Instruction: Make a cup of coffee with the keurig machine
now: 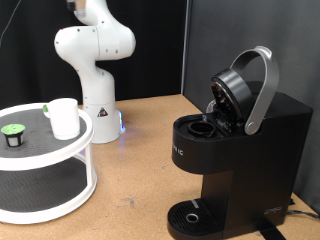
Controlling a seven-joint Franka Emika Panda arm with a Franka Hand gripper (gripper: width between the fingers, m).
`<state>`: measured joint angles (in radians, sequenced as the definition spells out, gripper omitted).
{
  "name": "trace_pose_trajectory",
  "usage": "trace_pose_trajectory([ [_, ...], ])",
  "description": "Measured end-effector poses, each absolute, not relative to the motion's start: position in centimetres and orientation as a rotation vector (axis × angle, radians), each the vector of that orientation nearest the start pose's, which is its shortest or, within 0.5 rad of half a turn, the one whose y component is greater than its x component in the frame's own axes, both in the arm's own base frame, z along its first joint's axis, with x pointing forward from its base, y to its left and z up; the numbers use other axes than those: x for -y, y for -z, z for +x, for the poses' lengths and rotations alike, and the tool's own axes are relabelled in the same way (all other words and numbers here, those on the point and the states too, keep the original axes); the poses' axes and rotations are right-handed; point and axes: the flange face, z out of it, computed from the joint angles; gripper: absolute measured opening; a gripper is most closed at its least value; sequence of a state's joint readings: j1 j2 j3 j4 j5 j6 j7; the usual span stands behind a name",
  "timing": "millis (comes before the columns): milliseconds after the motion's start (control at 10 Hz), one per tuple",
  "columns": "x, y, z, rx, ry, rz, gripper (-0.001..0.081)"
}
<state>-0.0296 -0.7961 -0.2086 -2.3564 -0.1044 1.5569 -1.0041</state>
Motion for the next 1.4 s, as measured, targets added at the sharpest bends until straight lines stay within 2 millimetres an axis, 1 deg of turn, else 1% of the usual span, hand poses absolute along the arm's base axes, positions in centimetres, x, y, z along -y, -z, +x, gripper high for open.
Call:
trace_pose_trajectory([
  [400, 16.3, -58.5, 27.3, 1.246, 0.05, -2.83, 0.0803],
  [600, 18.4, -58.5, 26.5, 1.25, 0.057, -2.834, 0.0803],
  [800, 19.7, -58.5, 26.0, 1.245, 0.059, -2.838, 0.0803],
  [1000, 19.9, -58.4, 25.9, 1.243, 0.057, -2.838, 0.0803],
  [1100, 19.8, -58.3, 26.0, 1.295, 0.063, -2.808, 0.0803],
  [1200, 20.0, -57.9, 26.0, 1.411, 0.072, -2.719, 0.0803],
  [1400, 21.1, -56.5, 26.2, 1.623, 0.101, -2.546, 0.0803],
])
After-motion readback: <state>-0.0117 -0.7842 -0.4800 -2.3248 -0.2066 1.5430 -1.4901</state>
